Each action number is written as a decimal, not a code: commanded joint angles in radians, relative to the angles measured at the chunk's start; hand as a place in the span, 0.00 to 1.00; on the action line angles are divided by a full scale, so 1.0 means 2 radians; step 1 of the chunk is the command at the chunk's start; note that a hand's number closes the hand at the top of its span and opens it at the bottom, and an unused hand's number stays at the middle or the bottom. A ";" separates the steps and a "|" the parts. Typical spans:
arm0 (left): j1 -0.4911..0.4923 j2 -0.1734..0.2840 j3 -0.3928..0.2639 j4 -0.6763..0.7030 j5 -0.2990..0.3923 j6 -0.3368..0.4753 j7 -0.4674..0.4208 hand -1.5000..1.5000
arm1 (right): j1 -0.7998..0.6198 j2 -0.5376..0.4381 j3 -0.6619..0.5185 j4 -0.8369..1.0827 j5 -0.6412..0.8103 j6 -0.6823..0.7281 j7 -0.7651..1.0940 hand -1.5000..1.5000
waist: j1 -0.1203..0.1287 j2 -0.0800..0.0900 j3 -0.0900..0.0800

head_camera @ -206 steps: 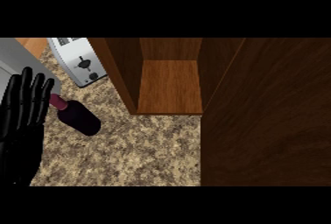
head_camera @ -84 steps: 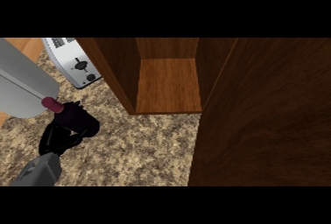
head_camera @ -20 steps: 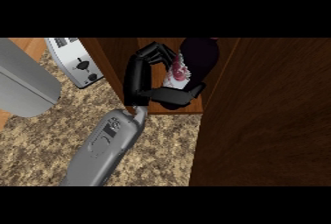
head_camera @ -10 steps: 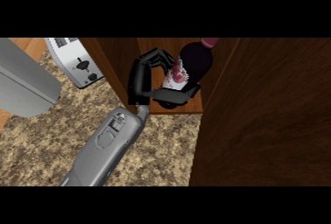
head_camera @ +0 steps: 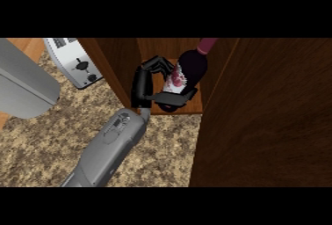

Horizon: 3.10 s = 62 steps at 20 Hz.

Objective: Pick up the wine, place it into the cabinet and close the cabinet

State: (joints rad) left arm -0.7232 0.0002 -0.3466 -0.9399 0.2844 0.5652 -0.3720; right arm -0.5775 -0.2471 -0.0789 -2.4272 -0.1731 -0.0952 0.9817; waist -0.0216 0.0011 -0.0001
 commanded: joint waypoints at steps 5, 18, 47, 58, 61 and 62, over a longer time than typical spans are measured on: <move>-0.015 0.000 -0.048 0.099 0.037 0.022 -0.057 1.00 | 0.011 0.006 -0.005 -0.057 -0.048 -0.003 0.023 0.00 | -0.010 0.001 0.000; -0.079 0.000 -0.005 0.209 0.112 0.005 -0.139 1.00 | -0.007 -0.003 -0.025 -0.022 -0.058 0.010 0.011 0.00 | -0.008 0.002 0.000; -0.201 0.026 0.081 0.439 0.103 -0.008 -0.176 1.00 | -0.003 0.022 0.014 -0.023 -0.043 0.010 -0.002 0.00 | -0.033 0.014 -0.001; -0.199 0.007 0.118 0.435 0.132 -0.014 -0.160 1.00 | -0.021 0.025 0.010 0.001 -0.050 0.019 -0.021 0.00 | -0.037 0.018 -0.001; -0.164 0.003 0.138 0.426 0.151 -0.060 -0.184 1.00 | -0.012 0.034 0.020 0.004 -0.030 0.012 -0.025 0.00 | -0.037 0.021 -0.002; -0.169 0.000 0.141 0.426 0.155 -0.053 -0.178 1.00 | -0.020 0.035 0.026 -0.014 -0.032 0.009 -0.018 0.00 | -0.047 0.019 -0.002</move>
State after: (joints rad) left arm -1.0997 0.0146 -0.1042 -0.0742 0.5557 0.5071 -0.7085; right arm -0.6282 -0.1899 -0.0372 -2.3951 -0.2203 -0.0659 0.9318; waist -0.0994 0.0365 -0.0023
